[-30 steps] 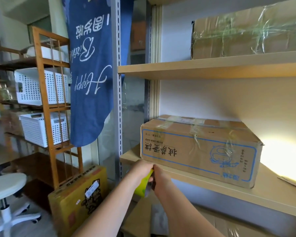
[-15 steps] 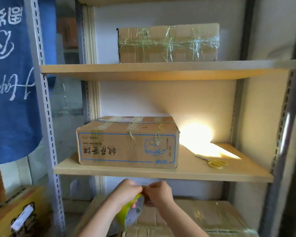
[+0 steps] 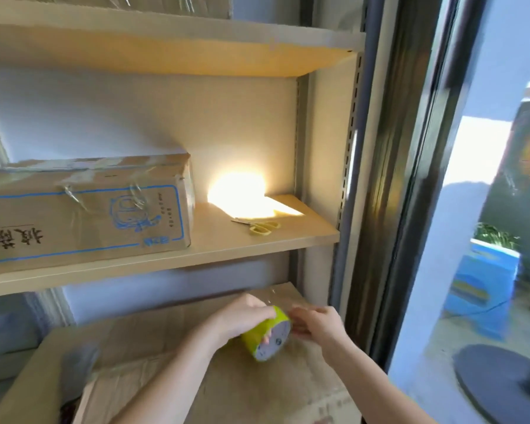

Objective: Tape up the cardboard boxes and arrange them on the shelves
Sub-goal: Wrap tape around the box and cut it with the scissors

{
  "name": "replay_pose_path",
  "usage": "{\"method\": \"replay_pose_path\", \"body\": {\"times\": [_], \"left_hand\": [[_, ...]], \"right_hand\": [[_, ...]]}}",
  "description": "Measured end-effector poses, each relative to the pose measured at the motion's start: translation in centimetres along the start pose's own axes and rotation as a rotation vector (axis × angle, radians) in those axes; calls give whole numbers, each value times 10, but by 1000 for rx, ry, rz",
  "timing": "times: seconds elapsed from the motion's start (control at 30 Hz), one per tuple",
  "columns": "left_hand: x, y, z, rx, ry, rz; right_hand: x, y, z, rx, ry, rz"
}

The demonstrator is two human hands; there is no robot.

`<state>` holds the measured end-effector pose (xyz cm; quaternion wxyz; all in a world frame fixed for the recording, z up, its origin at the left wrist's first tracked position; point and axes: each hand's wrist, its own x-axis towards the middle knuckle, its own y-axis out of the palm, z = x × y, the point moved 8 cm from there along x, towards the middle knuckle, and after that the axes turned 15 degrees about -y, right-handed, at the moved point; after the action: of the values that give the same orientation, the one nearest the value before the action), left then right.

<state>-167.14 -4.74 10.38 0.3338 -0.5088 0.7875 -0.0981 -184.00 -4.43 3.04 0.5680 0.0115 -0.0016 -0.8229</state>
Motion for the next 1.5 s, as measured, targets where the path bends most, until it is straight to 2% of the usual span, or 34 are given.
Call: {"method": "replay_pose_path", "body": {"times": [0.07,0.17,0.33,0.5,0.57,0.67,0.8,0.83,1.03,1.17,1.27,1.43,1.5], "left_hand": [[7,13,-8,11,29,34],[23,21,-20,44,66,2],[55,23,-35,170,119,-89],[78,27,-34,71,116,-151],[82,28,-35,104,117,-177],[83,29,-43,234,104,-223],[80,26,-55,673,48,-421],[80,24,-55,723,34,-436],[84,23,-55,689,12,-250],[88,23,-57,893,21,-341],[98,31,-49,965,-20,-330],[107,39,-41,927,-92,-279],[110,40,-37,897,-112,-286]], "right_hand": [[11,-15,-11,43,6,-5],[25,-29,-14,87,-24,-11],[42,-48,-24,-58,-22,-38],[45,-56,-38,-38,-3,-91],[47,-60,-36,-55,-1,-112],[54,-65,-38,-49,33,-139],[59,-74,-48,-19,77,-193],[58,-74,-49,-41,78,-190],[50,-81,-63,-80,168,-212],[49,-92,-69,-65,168,-265],[47,-93,-80,-56,215,-249],[44,-80,-109,-140,396,-103],[45,-72,-107,-300,412,20]]}}
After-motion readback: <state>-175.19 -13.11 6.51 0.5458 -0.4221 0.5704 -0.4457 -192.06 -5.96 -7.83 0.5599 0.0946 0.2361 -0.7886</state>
